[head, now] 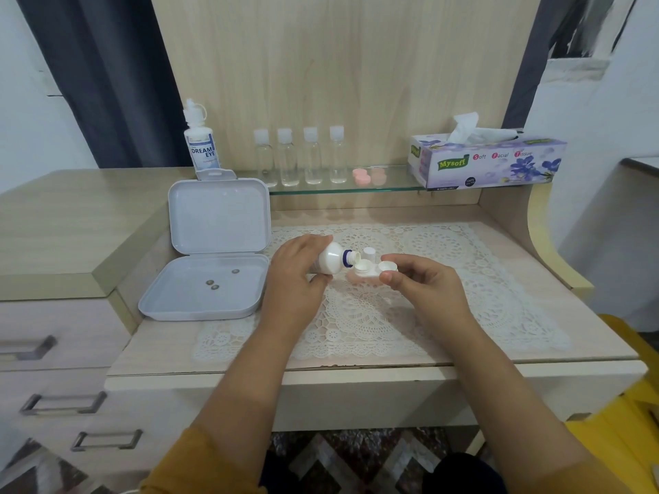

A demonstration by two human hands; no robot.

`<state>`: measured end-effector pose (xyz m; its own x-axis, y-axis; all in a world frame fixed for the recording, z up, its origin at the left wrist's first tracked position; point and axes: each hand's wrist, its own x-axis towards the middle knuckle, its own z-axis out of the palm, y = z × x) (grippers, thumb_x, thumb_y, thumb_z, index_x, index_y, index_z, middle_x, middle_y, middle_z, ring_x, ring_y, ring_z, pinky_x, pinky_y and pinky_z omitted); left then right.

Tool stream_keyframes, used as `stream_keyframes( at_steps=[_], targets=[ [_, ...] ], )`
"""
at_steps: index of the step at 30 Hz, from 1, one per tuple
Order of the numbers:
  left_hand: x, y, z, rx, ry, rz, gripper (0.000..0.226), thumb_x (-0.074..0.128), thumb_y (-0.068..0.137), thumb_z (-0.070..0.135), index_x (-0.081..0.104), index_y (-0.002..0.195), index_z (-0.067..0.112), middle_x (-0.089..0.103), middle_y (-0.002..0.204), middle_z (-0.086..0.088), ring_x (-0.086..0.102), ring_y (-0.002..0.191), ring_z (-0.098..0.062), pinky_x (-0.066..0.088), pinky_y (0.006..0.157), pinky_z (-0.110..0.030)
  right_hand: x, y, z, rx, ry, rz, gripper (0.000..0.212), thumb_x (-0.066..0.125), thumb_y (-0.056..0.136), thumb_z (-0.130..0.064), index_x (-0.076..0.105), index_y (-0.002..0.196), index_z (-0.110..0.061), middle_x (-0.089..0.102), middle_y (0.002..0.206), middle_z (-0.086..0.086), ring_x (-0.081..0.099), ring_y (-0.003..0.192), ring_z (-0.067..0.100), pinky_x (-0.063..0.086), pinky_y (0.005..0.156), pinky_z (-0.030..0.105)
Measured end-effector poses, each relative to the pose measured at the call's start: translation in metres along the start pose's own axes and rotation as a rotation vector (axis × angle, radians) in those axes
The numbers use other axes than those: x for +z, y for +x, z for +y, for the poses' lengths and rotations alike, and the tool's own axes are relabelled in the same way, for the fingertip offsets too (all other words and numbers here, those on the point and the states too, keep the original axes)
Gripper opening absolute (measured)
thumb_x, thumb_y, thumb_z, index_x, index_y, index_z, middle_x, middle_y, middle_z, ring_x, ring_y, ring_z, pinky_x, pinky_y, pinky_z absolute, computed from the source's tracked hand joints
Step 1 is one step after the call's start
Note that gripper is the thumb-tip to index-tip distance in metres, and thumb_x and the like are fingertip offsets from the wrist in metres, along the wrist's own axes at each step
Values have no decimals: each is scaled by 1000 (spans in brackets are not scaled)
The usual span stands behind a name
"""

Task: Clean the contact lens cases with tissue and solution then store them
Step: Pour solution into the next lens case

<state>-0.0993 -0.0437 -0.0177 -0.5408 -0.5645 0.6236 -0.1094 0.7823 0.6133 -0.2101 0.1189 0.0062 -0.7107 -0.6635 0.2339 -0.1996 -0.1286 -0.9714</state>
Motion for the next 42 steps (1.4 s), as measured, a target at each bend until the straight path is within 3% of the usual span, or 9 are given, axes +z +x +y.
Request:
stream_keyframes(
  at_steps=[19,25,31,42],
  targets=[
    [1,0,-1,34,24,30,52,71,74,-5,64,120,17,57,124,7,44,121,-15,32,103,-29,-1,1,1,22,-2,-6,20,73,83,-11,74,99,-23,75,90,-3,67,85,3,51,77,11],
    [2,0,-2,53,37,53,52,70,74,-6,64,120,17,51,120,15,39,117,-5,28,101,-22,-2,0,1,21,-5,-7,20,73,82,-11,73,96,-26,75,88,-3,67,84,3,52,77,12],
    [3,0,-4,74,35,64,53,70,73,-7,65,120,17,58,123,3,40,119,-8,33,102,-30,-2,-1,1,17,4,-9,20,73,82,-11,73,94,-28,75,88,-5,67,84,1,50,75,10],
    [3,0,-5,87,42,65,54,70,72,-8,65,120,17,58,124,2,44,121,-14,33,102,-29,-1,-1,0,5,-2,-10,22,73,83,-10,73,91,-29,75,88,-4,67,83,1,51,76,11]
  ],
)
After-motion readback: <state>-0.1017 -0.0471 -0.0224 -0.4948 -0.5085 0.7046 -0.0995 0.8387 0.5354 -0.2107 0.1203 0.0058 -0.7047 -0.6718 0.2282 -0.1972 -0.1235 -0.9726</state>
